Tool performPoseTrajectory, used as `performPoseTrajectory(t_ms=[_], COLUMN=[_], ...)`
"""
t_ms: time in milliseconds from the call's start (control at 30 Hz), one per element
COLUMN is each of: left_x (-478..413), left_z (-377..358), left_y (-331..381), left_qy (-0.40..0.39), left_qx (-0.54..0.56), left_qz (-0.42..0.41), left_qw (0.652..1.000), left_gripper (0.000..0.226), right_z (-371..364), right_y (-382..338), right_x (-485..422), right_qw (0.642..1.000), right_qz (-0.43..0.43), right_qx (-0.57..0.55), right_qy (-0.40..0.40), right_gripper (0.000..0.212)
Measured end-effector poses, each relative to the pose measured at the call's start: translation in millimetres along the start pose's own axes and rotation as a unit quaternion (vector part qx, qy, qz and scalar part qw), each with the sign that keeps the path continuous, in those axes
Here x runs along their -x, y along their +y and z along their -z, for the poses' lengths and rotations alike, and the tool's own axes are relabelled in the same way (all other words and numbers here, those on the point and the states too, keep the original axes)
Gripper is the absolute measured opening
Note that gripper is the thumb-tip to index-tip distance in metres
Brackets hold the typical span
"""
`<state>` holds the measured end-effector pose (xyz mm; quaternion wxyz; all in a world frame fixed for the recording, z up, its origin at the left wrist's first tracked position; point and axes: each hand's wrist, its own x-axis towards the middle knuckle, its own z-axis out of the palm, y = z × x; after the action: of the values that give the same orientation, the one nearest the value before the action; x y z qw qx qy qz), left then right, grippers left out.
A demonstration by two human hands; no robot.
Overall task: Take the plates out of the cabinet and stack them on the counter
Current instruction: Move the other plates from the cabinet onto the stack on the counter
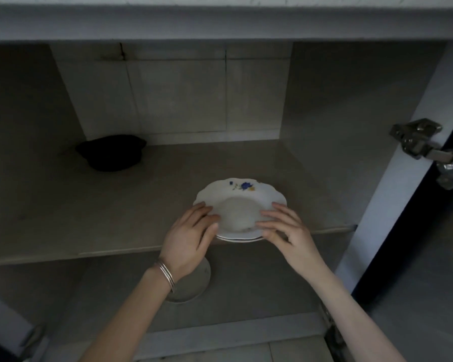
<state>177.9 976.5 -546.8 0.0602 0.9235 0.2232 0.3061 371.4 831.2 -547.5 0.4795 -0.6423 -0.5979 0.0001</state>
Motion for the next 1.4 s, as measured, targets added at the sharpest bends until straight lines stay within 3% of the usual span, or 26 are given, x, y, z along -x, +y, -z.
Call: performPoseTrajectory(t_ms=[100, 200, 333, 467, 733, 900, 1133, 1400], left_x=[-11.4, -21.6, -35.3, -45.0, -38.2, -24.5, 4.3, 44.4], left_z=[0.1, 5.2, 16.0, 15.0, 6.5, 1.6, 5.1, 16.8], left_y=[-1.6, -2.9, 0.7, 4.8, 11.7, 20.6, 33.2, 34.4], left_qy=[-0.016, -0.057, -0.131, -0.090, -0.004, 0.080, 0.130, 0.131], left_qx=[0.010, 0.036, 0.097, 0.150, 0.250, 0.292, 0.294, 0.311], left_qz=[0.040, 0.107, 0.189, 0.235, 0.320, 0.333, 0.327, 0.303], left_qw=[0.999, 0.992, 0.968, 0.956, 0.914, 0.893, 0.889, 0.891], left_gripper=[0.068, 0.077, 0.076, 0.067, 0.053, 0.064, 0.062, 0.065], right_z=[5.8, 11.8, 13.9, 14.4, 11.2, 6.4, 1.0, -9.0], right_y=[-1.6, -1.7, 0.1, 6.1, 4.6, -3.1, -15.5, -38.7], right_x=[-9.0, -18.6, -32.0, -39.9, -30.5, -17.8, 4.9, 39.0], right_qw=[0.995, 0.978, 0.964, 0.949, 0.943, 0.942, 0.940, 0.949], right_qz=[-0.099, -0.205, -0.247, -0.283, -0.270, -0.261, -0.262, -0.248], right_qx=[0.000, -0.003, -0.094, -0.140, -0.191, -0.195, -0.197, -0.160], right_qy=[-0.002, -0.039, -0.036, -0.018, 0.031, 0.076, 0.094, 0.110], right_gripper=[0.035, 0.054, 0.051, 0.046, 0.058, 0.067, 0.062, 0.064])
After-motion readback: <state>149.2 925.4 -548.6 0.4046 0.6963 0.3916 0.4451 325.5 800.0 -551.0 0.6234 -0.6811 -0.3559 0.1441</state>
